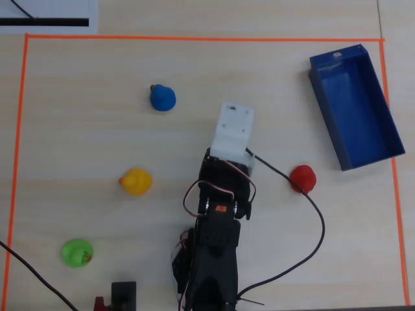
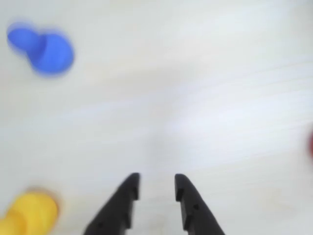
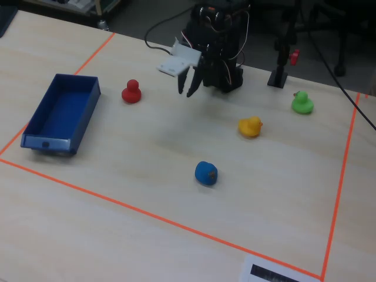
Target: Grasp red duck and put it into box.
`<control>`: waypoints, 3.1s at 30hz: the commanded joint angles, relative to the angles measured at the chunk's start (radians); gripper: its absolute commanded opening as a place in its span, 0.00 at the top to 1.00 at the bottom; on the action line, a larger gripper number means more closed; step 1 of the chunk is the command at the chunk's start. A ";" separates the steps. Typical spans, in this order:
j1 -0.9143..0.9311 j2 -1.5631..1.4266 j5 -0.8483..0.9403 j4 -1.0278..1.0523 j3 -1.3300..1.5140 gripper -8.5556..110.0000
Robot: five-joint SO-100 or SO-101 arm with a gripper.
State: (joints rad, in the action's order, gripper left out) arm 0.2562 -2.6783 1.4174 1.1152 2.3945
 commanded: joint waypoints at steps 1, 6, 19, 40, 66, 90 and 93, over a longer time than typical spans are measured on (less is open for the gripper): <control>0.129 0.278 -0.002 -0.041 -0.316 0.84; 0.333 0.503 -0.006 -0.350 -0.394 0.82; 0.715 0.824 0.011 -0.640 -0.448 0.73; 0.818 0.640 0.178 -0.769 0.008 0.71; 0.851 0.595 0.250 -0.635 0.081 0.71; 0.839 0.698 0.227 -0.653 0.018 0.86; 0.844 0.706 0.236 -0.669 0.014 0.88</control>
State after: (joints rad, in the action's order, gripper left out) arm 1.0999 -1.9727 1.6506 0.4725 2.4605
